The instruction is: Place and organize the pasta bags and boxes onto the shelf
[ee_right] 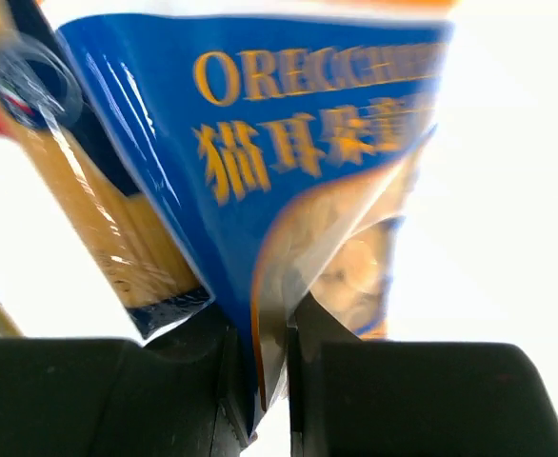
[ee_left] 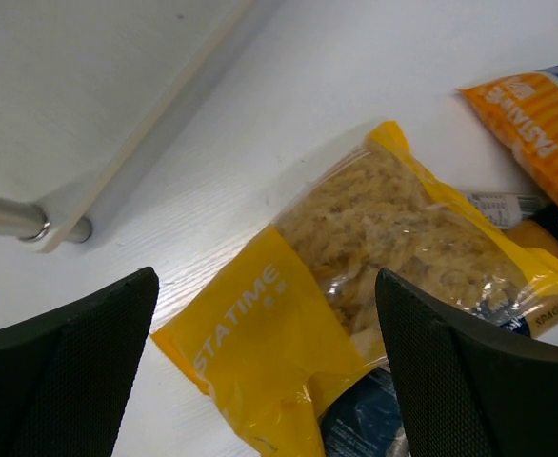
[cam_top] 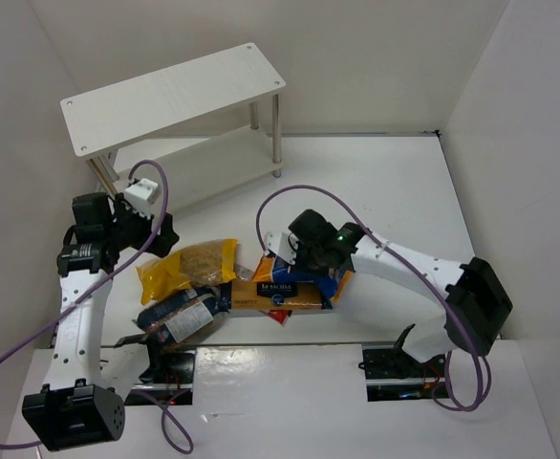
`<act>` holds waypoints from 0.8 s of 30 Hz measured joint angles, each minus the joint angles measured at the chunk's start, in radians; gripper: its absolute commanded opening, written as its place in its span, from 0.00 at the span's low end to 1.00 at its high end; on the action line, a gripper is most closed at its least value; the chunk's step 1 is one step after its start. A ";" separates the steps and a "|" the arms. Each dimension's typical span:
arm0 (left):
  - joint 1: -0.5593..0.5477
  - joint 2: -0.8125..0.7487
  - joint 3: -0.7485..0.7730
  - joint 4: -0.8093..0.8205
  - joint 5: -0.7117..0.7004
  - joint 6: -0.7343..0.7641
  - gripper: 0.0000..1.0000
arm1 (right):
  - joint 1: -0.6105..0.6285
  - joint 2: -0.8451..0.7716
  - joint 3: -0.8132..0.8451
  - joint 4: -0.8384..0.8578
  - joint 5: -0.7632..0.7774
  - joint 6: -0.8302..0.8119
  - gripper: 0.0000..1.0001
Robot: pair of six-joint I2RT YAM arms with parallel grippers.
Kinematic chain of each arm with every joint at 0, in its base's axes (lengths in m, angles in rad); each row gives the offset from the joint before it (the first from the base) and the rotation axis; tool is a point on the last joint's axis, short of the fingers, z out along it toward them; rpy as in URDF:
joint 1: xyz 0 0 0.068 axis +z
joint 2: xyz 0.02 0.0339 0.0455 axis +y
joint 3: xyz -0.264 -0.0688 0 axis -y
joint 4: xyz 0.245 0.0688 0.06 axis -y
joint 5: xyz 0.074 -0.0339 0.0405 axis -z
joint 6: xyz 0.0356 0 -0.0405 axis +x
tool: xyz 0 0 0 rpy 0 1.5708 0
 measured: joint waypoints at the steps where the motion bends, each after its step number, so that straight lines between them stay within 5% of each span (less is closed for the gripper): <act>1: -0.012 0.008 0.000 0.000 0.009 0.001 1.00 | -0.002 -0.011 0.025 -0.012 -0.014 0.000 0.00; 12: -0.073 0.026 0.000 -0.002 0.295 0.085 1.00 | -0.113 -0.073 0.255 -0.089 -0.378 -0.051 0.00; 24: -0.055 0.092 0.000 -0.015 0.670 0.280 1.00 | -0.373 0.132 0.459 -0.100 -0.737 -0.045 0.00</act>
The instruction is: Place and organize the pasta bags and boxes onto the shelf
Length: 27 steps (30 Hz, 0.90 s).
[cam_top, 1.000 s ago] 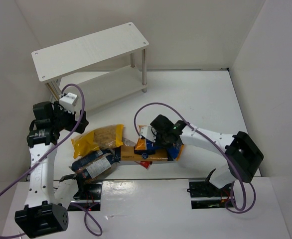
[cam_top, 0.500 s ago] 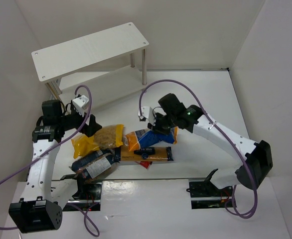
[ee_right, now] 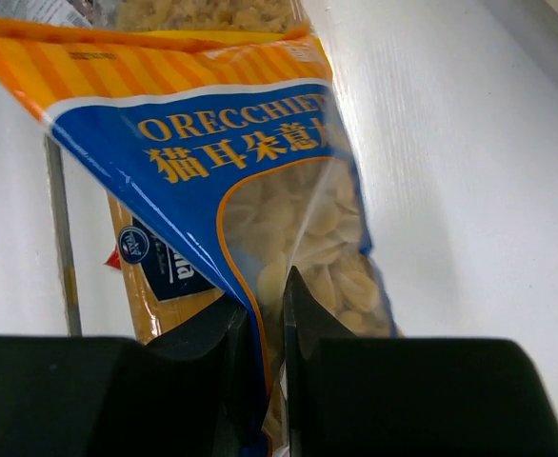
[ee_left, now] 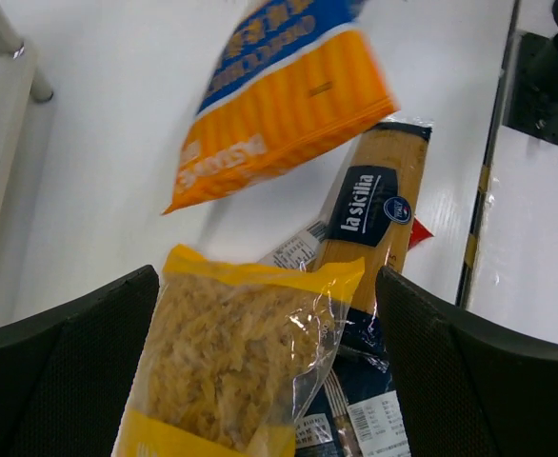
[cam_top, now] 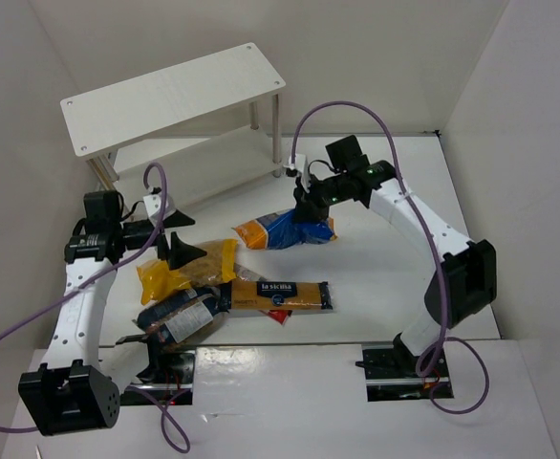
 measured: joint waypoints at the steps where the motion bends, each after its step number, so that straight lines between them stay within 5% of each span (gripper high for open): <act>1: 0.000 0.002 0.000 -0.012 0.026 0.034 1.00 | -0.008 0.018 0.012 0.000 -0.012 0.001 0.00; 12: -0.002 0.021 -0.028 -0.037 0.106 0.267 1.00 | -0.010 0.167 0.214 -0.081 -0.224 0.034 0.00; 27: -0.002 0.035 -0.063 0.062 0.032 0.316 1.00 | 0.084 0.261 0.362 -0.090 -0.454 0.148 0.00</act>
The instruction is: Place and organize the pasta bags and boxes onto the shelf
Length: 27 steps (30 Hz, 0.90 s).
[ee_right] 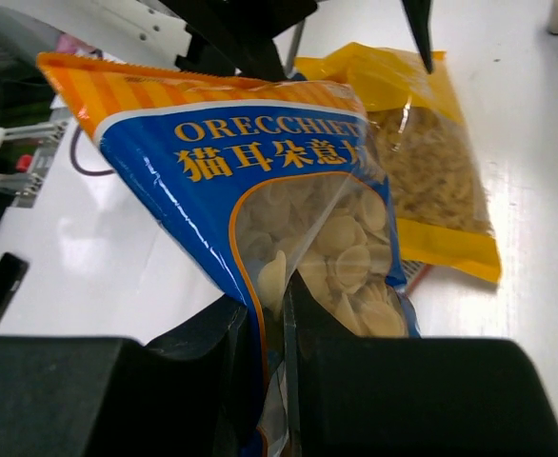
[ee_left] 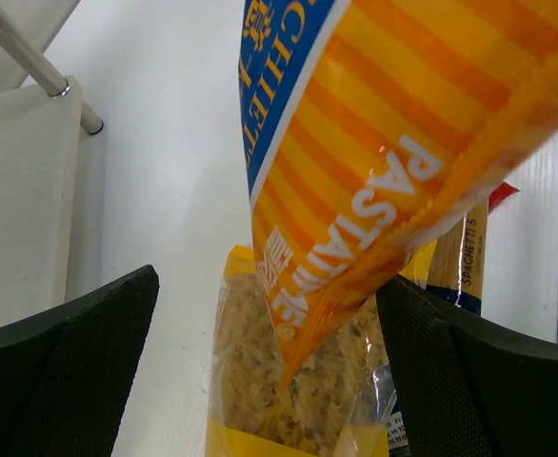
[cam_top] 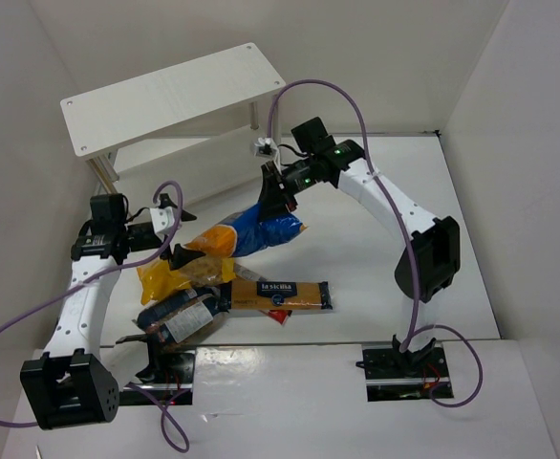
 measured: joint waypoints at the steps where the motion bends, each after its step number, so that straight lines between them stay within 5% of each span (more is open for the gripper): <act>1: 0.000 0.000 0.000 0.001 -0.003 0.000 1.00 | 0.005 0.006 0.001 0.003 -0.009 0.008 0.00; 27: 0.000 0.004 0.000 -0.069 0.117 0.011 1.00 | 0.050 0.177 0.205 0.040 -0.148 0.172 0.00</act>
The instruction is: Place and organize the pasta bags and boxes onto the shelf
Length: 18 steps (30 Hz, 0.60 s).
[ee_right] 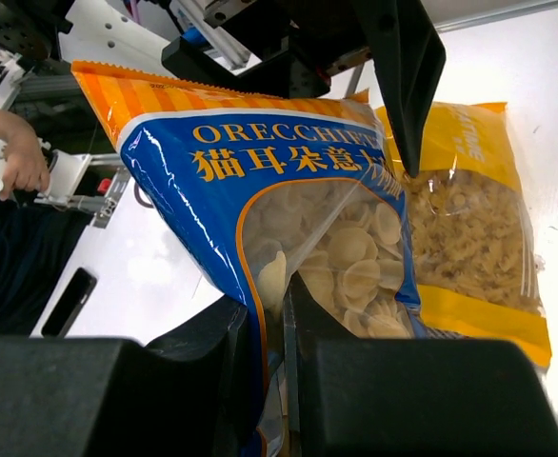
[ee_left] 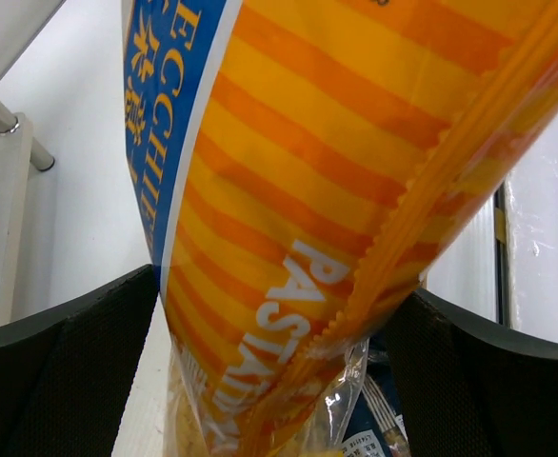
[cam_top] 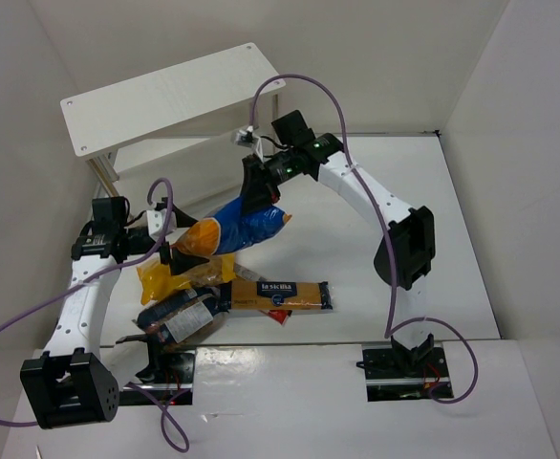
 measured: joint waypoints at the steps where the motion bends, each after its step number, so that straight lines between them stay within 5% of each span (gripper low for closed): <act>1: 0.000 0.000 0.000 -0.004 0.006 0.002 1.00 | 0.004 0.001 0.003 0.002 0.000 0.003 0.00; 11: 0.000 0.000 0.000 -0.032 0.050 0.023 1.00 | 0.034 0.019 0.044 0.004 -0.008 0.022 0.00; 12: 0.000 0.000 0.000 -0.032 0.054 0.023 0.94 | 0.034 0.026 0.051 0.004 -0.009 0.024 0.00; 14: 0.000 0.000 0.000 -0.034 0.063 0.020 0.76 | 0.035 0.037 0.066 0.005 -0.011 0.027 0.00; 15: 0.000 0.000 0.000 -0.035 0.066 0.020 0.33 | 0.035 0.040 0.069 0.004 -0.011 0.028 0.00; 16: 0.000 0.000 0.001 -0.036 0.069 0.017 0.02 | 0.036 0.043 0.071 0.004 -0.012 0.029 0.00; 18: -0.005 0.000 0.005 -0.033 0.074 0.013 0.00 | 0.045 0.048 0.072 0.003 -0.014 0.029 0.00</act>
